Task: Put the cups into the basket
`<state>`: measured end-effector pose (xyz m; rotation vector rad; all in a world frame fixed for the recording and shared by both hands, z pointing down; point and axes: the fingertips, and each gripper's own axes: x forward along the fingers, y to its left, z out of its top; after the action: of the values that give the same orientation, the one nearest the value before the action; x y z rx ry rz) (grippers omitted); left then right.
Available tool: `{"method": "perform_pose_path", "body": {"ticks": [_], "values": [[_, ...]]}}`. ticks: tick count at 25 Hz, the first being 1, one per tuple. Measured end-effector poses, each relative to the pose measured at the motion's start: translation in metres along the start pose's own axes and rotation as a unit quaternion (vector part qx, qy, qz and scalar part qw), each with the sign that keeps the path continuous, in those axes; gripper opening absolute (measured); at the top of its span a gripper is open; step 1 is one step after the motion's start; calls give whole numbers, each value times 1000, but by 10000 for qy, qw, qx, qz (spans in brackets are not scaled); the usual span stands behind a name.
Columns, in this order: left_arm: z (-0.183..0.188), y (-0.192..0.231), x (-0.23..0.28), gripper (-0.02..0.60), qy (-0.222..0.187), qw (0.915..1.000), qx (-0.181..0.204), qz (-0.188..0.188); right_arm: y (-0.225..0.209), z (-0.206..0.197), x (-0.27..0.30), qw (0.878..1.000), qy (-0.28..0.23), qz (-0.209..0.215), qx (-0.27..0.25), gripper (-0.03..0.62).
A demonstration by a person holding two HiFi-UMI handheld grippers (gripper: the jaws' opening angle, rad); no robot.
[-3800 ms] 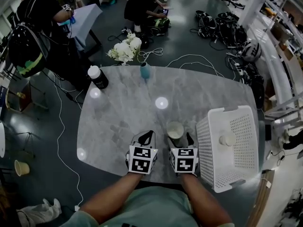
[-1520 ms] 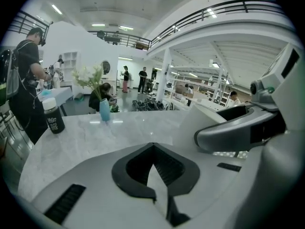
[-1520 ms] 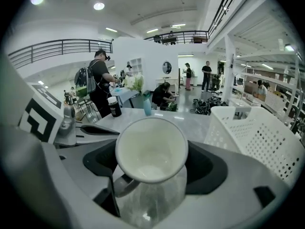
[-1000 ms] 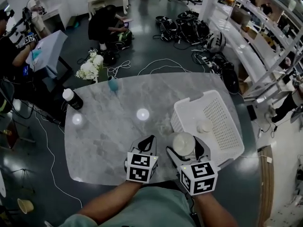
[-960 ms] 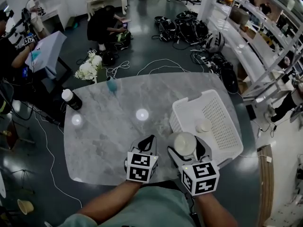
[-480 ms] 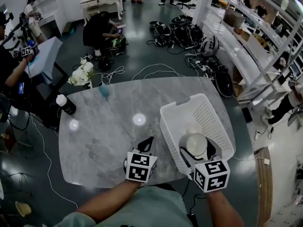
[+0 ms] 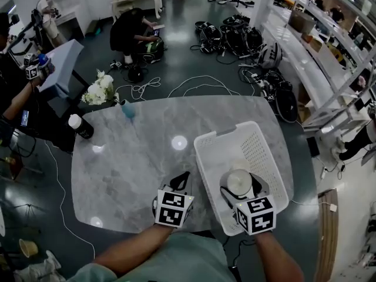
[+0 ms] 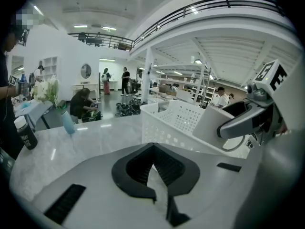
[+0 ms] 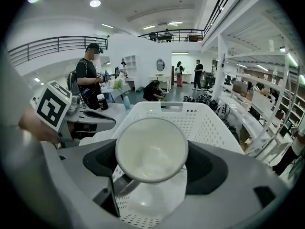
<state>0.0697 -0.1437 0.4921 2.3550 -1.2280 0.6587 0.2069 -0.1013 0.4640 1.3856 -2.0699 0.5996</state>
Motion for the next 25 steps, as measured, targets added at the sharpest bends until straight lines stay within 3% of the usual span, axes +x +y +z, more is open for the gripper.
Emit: {"method": "perform_pose_path", "body": {"ticks": [14, 25], "values": [[-20, 5, 38, 2, 343, 9987, -217, 294, -13, -43, 65, 9951, 817, 352, -424, 393], [-32, 6, 53, 2, 507, 9978, -277, 312, -3, -74, 102, 9865, 1420, 604, -552, 393]]}}
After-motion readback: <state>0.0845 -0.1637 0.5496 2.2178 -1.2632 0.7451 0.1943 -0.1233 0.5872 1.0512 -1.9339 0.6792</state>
